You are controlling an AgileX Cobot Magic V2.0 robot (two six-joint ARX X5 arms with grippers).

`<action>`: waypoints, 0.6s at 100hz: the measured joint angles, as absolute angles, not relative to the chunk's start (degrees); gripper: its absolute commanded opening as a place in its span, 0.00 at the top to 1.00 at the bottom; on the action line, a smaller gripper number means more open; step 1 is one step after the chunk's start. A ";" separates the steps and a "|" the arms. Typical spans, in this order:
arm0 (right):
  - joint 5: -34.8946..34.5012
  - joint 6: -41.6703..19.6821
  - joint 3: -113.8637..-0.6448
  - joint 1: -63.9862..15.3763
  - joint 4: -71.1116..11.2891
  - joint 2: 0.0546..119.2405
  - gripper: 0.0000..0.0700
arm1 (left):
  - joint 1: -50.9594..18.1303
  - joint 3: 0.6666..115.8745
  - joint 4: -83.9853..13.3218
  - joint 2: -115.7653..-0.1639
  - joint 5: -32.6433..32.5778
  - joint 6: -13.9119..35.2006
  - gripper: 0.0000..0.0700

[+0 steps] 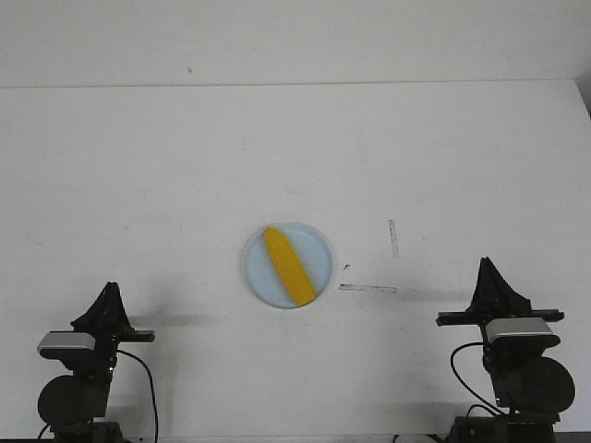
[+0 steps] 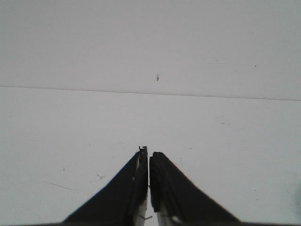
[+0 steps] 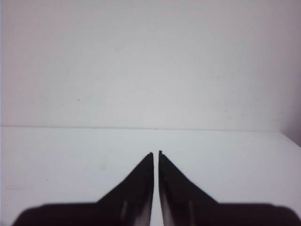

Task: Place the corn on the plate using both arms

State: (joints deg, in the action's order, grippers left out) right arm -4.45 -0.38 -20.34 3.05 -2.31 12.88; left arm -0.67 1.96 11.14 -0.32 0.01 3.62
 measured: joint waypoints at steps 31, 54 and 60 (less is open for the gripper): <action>-4.45 -0.38 -20.34 3.05 -2.26 12.88 0.98 | -0.67 1.96 11.14 -0.32 0.01 3.62 1.00; -4.34 -0.36 -17.19 3.03 0.58 10.13 0.98 | -0.67 1.96 11.14 -0.32 0.01 3.62 1.00; -4.40 -0.36 -14.83 3.01 0.93 9.08 0.98 | -0.67 1.96 11.16 -0.32 0.01 3.62 1.00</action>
State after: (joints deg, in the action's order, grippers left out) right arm -4.40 -0.36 -14.83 3.01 0.93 9.08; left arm -0.67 1.96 11.16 -0.32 0.01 3.62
